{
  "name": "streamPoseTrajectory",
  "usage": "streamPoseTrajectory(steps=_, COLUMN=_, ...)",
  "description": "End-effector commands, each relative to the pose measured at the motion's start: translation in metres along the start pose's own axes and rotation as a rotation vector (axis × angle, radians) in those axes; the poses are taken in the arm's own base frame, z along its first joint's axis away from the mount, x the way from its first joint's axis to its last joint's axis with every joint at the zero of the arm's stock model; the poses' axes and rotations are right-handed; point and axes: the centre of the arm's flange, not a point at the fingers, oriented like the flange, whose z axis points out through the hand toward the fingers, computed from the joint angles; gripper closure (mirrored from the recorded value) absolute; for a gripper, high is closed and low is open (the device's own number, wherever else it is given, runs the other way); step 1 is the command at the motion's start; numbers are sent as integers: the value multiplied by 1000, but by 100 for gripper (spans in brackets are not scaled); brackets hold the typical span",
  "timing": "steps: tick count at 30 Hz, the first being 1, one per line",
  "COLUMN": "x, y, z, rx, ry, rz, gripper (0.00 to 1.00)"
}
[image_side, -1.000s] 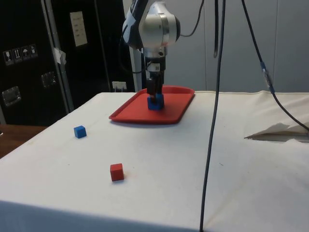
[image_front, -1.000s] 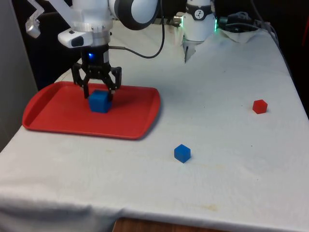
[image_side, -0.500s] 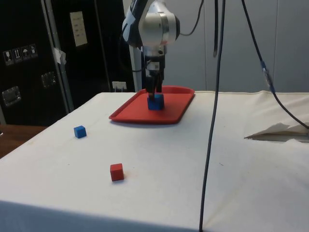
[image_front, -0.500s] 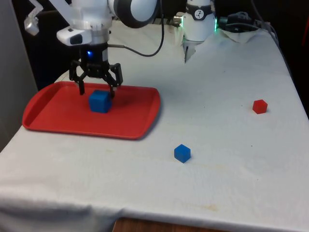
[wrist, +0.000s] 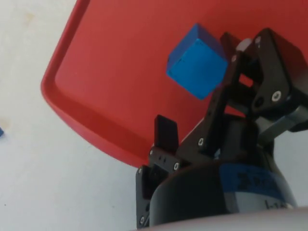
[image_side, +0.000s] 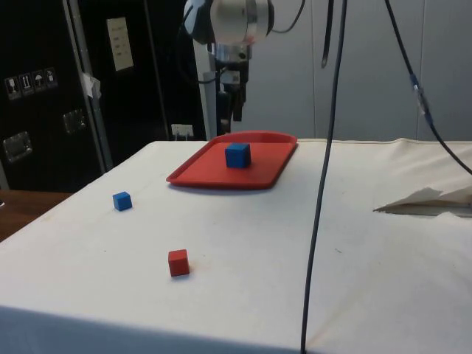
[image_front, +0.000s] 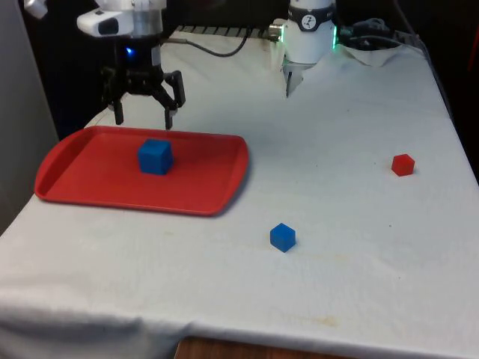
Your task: Pick up the largest block and place it onto the tray.
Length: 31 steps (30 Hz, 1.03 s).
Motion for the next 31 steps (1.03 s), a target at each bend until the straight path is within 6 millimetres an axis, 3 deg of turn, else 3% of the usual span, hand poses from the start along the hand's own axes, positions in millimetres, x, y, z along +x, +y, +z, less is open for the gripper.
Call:
streamPoseTrajectory(steps=1, x=0, y=0, z=-6, rx=-4, ry=-9, rz=1, gripper=0)
streamPoseTrajectory(steps=13, x=8, y=3, z=-46, rx=-1, ry=17, rz=-6, gripper=0)
streamPoseTrajectory(steps=14, x=8, y=3, z=-41, rx=4, ry=26, rz=-8, gripper=0)
streamPoseTrajectory(steps=15, x=9, y=2, z=-52, rx=-1, ry=20, rz=-8, gripper=0)
streamPoseTrajectory(steps=20, x=18, y=-10, z=-66, rx=-7, ry=29, rz=-21, gripper=0)
streamPoseTrajectory(steps=31, x=31, y=-29, z=-80, rx=-12, ry=39, rz=-45, gripper=0)
